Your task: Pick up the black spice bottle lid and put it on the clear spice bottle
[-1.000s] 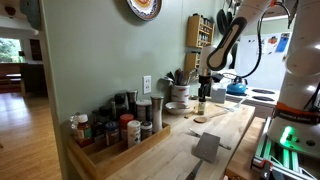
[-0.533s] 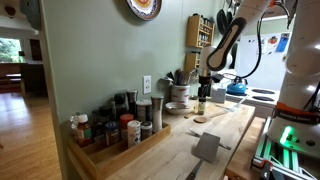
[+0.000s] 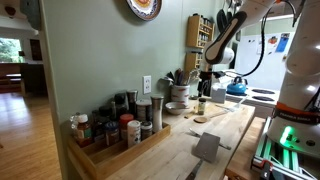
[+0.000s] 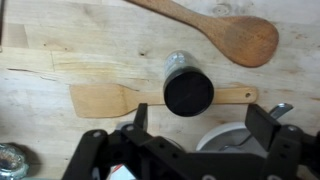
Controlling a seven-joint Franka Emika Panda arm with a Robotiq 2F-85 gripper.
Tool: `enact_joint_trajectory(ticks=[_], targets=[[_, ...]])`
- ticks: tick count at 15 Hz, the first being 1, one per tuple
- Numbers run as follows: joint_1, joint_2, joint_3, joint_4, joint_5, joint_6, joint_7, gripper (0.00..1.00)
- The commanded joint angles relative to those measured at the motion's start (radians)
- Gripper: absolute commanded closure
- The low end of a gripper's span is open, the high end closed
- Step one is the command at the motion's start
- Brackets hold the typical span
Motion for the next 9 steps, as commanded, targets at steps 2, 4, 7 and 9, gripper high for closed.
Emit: enact_joint_trajectory(ticks=[2,4,7,9], targets=[[-0.003,-0.201,-0.047,-0.050,0.055,-0.208,-0.012,0.00],[-0.014,-0.273,-0.055,-0.057,0.026,-0.291,0.034,0.00],[-0.037,-0.385,-0.047,-0.075,-0.007,-0.389,0.125,0.00],[-0.050,-0.455,-0.037,-0.086,-0.029,-0.446,0.176,0.00]])
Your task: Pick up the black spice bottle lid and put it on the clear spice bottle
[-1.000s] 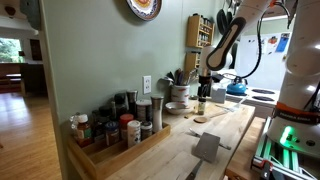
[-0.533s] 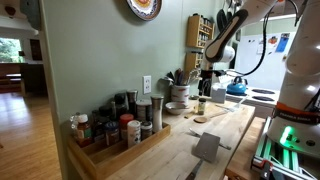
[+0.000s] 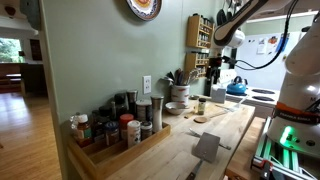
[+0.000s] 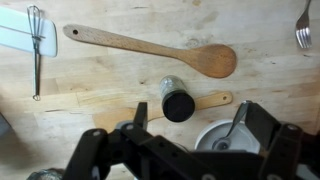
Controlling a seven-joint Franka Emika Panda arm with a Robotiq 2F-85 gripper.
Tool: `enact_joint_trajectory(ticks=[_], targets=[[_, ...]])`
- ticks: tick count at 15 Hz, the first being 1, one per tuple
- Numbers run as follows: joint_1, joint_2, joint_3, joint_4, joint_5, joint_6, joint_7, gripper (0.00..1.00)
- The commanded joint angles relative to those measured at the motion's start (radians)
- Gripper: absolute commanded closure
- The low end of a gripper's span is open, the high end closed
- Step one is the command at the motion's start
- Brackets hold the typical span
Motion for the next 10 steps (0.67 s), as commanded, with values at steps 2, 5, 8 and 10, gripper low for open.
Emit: enact_joint_trajectory(ticks=[2,5,8,10], targets=[[-0.030,-0.214,0.021,-0.082,-0.081,-0.081,0.091,0.00],[-0.006,-0.174,0.001,-0.045,-0.084,-0.066,0.064,0.00],[-0.006,-0.220,0.004,-0.063,-0.094,-0.067,0.064,0.00],[-0.006,-0.220,0.004,-0.064,-0.096,-0.067,0.064,0.00]])
